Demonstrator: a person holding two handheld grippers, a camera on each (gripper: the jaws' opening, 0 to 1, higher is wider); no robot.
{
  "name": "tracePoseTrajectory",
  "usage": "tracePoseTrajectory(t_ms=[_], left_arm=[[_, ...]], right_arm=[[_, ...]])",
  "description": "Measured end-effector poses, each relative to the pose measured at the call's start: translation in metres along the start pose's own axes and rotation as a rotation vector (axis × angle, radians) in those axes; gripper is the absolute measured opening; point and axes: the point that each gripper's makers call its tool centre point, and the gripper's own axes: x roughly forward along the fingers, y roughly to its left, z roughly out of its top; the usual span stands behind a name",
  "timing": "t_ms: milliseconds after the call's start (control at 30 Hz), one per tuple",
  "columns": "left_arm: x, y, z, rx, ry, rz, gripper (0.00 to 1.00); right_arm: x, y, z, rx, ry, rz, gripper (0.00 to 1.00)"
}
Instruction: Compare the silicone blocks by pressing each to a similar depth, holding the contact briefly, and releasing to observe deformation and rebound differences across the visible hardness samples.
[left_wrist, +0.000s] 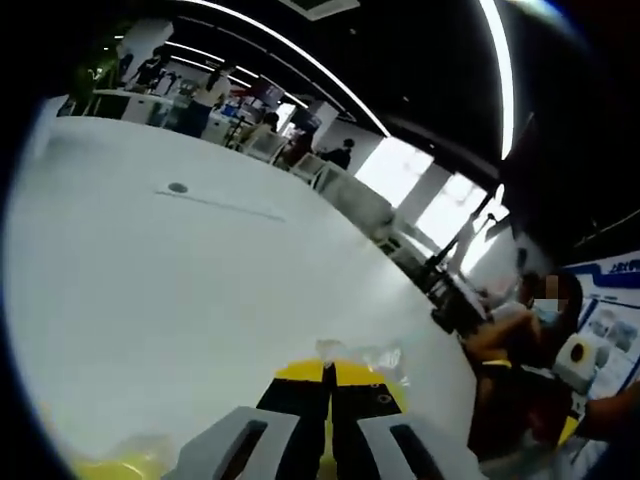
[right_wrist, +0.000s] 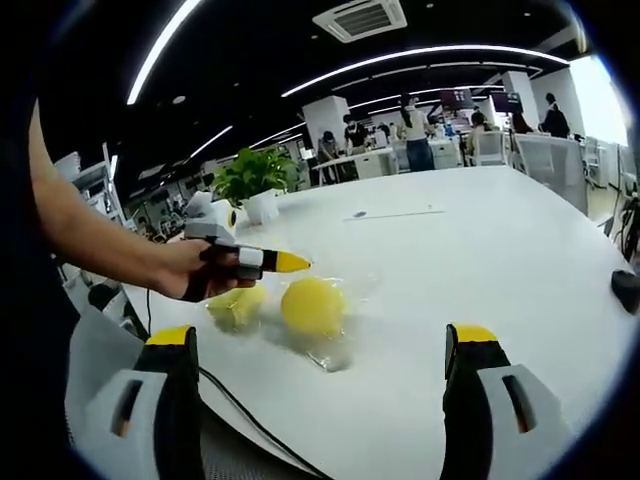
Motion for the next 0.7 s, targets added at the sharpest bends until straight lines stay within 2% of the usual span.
tracePoseTrajectory(t_ms=[133,200,267,467,500,700], left_arm=[[0.002,0.003,-0.002,-0.019,-0.002,0.023,0.0],[0.004,0.003,-0.004,0.02,0.012,0.035,0.0],[0.004,0.003,-0.006,0.002,0.018,0.044,0.0],[0.004,0.012,-0.03,0.048,0.104,0.085,0.0],[0.004,0.012,-0.032,0.068,0.111,0.083,0.0],[0.005,0.019,-0.04,0.063,0.149,0.122,0.0]], right_arm=[[0.001,0.005,-0.004,0.015,0.008,0.008,0.96],[0.0,0.009,-0.004,0.002,0.014,0.019,0.96],[-0.001,0.009,-0.003,-0.005,0.014,0.016,0.96],[-0.002,0.008,-0.001,-0.004,0.012,0.012,0.96],[-0.002,0.008,-0.001,-0.003,0.013,0.013,0.96],[-0.004,0.009,-0.002,-0.002,0.017,0.014,0.96]])
